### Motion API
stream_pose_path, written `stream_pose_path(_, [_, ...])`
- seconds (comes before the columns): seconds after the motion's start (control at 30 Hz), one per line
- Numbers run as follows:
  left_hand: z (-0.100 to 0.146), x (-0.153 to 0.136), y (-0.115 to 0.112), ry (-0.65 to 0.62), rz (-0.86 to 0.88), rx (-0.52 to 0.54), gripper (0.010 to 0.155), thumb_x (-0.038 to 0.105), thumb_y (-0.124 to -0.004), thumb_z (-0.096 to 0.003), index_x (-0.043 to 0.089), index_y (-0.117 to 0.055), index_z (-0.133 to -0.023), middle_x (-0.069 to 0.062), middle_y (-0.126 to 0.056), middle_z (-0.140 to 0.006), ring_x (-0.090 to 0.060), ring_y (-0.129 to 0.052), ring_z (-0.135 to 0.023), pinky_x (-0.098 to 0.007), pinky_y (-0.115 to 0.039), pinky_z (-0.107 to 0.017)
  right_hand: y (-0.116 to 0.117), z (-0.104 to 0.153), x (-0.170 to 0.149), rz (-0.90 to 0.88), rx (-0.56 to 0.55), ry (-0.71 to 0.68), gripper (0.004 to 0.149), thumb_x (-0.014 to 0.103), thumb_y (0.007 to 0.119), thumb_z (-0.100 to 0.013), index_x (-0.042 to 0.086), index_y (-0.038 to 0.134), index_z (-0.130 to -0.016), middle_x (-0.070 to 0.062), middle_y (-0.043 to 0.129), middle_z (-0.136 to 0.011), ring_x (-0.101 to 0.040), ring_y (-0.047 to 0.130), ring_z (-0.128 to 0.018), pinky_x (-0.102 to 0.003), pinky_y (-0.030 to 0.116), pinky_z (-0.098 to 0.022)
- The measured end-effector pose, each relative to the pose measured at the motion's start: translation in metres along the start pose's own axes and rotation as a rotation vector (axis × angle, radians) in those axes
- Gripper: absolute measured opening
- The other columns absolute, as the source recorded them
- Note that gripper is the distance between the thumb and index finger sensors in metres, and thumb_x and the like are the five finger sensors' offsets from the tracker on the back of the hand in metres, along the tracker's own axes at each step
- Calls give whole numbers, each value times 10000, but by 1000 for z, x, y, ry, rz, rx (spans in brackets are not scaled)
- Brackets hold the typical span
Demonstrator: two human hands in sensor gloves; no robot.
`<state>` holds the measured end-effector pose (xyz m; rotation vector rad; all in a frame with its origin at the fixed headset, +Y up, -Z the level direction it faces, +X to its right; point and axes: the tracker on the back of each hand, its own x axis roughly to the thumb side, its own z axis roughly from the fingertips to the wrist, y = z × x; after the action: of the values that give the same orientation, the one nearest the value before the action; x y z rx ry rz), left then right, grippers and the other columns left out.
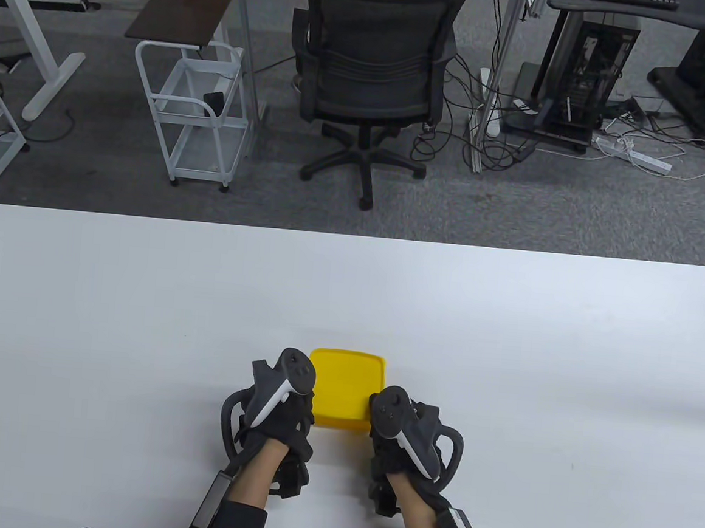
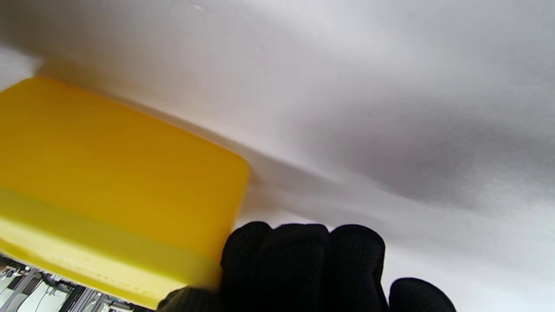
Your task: Cover the plastic food container
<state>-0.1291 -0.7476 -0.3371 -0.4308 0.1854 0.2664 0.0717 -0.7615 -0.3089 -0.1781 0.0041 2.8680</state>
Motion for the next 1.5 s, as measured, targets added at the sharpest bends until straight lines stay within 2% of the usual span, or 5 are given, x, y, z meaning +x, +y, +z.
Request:
stream_pose_path(0.23, [24,10,16,49,-99,71,540,470,-513,-630,141,-672,-1027,-124,-810,-977,-390,-672,-999,-675,-426,-810,-14,12,-2,140,-220,-40,513,443,568,-669,77,738,-986,-196,842,-957,-460,804,-862,-575,697,-701])
stream_pose_path(0.57, [85,-28,40,-341,-198,405,724,549,-512,-602,204,-287,-1198,-142,-241,-1326,-458,-234,-1218,-716,-257,-846,-54,20,-50,181,-250,-127,619,502,556,-653,118,534,-1137,-229,586,-1160,-486,518,-1071,-656,526,-793])
stream_pose_path(0.73, [59,-59,29,-292,-259,241,887,742,-437,-530,283,-37,-1175,-142,141,-1250,-525,124,-1109,-782,-116,-776,-43,13,-65,126,-41,-134,725,584,485,-650,168,271,-1204,-259,220,-1226,-507,127,-1087,-744,233,-776])
stream_pose_path(0.9, [46,-65,18,-265,-305,132,918,757,-418,-524,261,17,-1162,-165,193,-1218,-526,188,-1060,-794,-67,-739,-31,9,-69,171,102,-150,782,623,428,-649,163,109,-1195,-268,31,-1201,-510,-50,-1035,-757,105,-741])
stream_pose_path(1.5, [40,-80,11,-250,-206,122,880,688,-455,-547,197,-77,-1172,-199,102,-1232,-514,111,-1086,-754,-96,-767,-21,9,-62,220,157,-165,805,637,448,-641,146,143,-1200,-272,49,-1202,-502,-43,-1038,-750,103,-743])
